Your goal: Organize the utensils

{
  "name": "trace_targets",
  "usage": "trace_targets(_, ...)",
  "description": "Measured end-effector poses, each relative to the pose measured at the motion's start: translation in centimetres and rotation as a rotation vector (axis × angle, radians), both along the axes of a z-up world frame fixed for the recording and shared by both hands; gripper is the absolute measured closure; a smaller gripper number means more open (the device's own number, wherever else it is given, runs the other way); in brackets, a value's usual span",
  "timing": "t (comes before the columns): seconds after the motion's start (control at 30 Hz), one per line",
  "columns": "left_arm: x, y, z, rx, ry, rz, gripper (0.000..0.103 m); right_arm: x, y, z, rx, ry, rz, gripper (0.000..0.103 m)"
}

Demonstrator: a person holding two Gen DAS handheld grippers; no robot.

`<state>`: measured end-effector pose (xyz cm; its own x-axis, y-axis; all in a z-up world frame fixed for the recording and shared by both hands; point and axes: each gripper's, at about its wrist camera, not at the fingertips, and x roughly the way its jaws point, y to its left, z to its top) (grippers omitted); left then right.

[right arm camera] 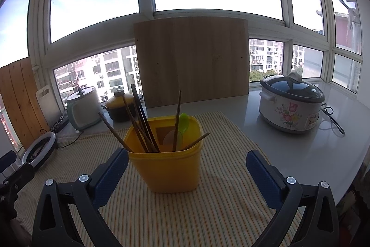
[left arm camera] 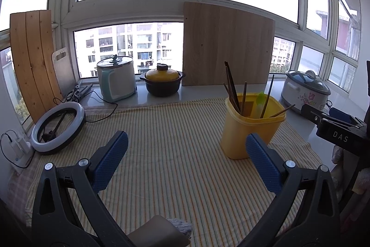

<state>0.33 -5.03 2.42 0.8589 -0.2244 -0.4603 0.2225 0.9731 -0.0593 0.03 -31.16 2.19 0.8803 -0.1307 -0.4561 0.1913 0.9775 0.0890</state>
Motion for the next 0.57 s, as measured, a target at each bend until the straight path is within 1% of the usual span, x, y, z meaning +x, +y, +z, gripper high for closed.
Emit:
trace_targets(0.33,0.27,-0.05,-0.11,0.013,0.016,0.009,0.000,-0.08,-0.14,-0.25,0.003,0.006,-0.006,0.000)
trace_targets(0.47,0.13,-0.12,-0.17,0.029,0.003,0.009,0.000,-0.11,-0.15,-0.39,0.006,0.009,-0.009,0.000)
trace_targets(0.57,0.15,-0.04,-0.16,0.023,0.004,0.010,0.000,-0.01,-0.16,-0.52,0.009,0.014,-0.011,0.000)
